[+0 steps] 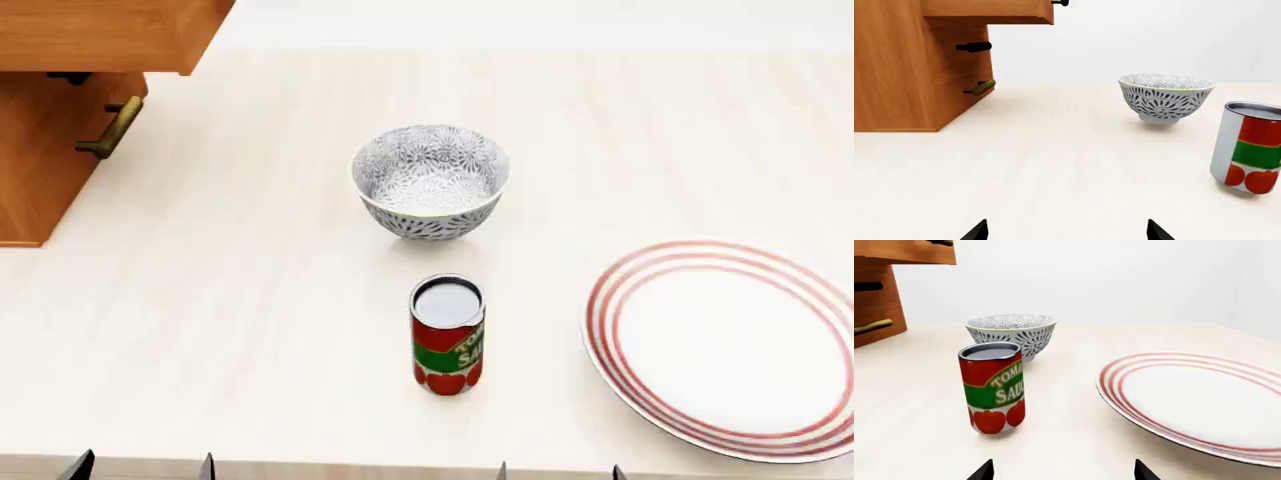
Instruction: Put the bowl on the plate.
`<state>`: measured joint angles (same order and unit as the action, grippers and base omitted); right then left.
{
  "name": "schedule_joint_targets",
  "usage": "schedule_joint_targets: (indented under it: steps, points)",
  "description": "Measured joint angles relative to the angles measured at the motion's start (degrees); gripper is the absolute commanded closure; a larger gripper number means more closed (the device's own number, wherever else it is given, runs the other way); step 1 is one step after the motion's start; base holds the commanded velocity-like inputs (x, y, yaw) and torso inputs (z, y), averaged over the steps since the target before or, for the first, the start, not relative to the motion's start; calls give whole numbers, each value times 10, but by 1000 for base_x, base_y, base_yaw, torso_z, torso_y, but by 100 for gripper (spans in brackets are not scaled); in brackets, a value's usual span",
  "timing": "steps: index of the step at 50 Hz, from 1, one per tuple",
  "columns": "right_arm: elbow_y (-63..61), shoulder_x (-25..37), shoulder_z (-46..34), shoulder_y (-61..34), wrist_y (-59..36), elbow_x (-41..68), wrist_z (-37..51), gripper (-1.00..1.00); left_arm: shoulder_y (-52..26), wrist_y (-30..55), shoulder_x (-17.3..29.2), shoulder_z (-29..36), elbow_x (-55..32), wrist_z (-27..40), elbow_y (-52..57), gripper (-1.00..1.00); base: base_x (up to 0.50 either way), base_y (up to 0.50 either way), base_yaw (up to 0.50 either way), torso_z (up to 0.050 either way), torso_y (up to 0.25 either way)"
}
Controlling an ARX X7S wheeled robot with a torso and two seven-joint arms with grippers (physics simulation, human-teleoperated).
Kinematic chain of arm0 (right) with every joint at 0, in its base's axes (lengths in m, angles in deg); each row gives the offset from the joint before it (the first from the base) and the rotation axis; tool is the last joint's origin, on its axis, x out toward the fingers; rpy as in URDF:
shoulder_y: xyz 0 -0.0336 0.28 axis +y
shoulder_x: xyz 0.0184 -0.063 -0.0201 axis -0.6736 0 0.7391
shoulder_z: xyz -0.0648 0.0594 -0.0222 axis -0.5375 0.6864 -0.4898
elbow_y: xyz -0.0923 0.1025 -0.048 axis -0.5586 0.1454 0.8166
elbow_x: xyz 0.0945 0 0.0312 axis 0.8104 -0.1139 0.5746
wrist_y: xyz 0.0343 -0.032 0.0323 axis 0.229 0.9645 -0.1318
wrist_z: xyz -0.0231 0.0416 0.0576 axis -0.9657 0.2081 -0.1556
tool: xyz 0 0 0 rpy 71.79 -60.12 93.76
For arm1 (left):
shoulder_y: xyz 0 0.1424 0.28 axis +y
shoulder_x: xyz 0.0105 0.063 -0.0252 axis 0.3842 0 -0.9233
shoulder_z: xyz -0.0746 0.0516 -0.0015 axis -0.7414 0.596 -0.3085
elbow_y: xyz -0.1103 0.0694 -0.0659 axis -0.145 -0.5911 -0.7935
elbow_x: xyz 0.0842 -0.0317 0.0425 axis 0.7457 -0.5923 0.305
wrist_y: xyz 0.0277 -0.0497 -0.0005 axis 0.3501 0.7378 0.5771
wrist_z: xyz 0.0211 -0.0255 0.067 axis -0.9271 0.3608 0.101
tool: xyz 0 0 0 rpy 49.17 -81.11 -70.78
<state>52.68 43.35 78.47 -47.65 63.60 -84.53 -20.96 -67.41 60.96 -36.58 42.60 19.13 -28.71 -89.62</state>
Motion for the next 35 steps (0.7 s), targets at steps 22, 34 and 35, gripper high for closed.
schedule_joint_targets:
  steps: [22, 34, 35]
  points:
    - [-13, 23, -28, -8, -43, 10, 53, -100, 1, 34, 31, 47, 1, 30, 1, -100, 0, 0, 0, 0, 0]
    - [-31, 35, -41, -1, -46, 23, 68, -100, -10, 42, 43, 66, 2, 39, 8, -100, 0, 0, 0, 0, 0]
    - [-33, 36, -42, -1, -46, 23, 69, -100, -11, 43, 44, 67, 2, 40, 10, -100, 0, 0, 0, 0, 0]
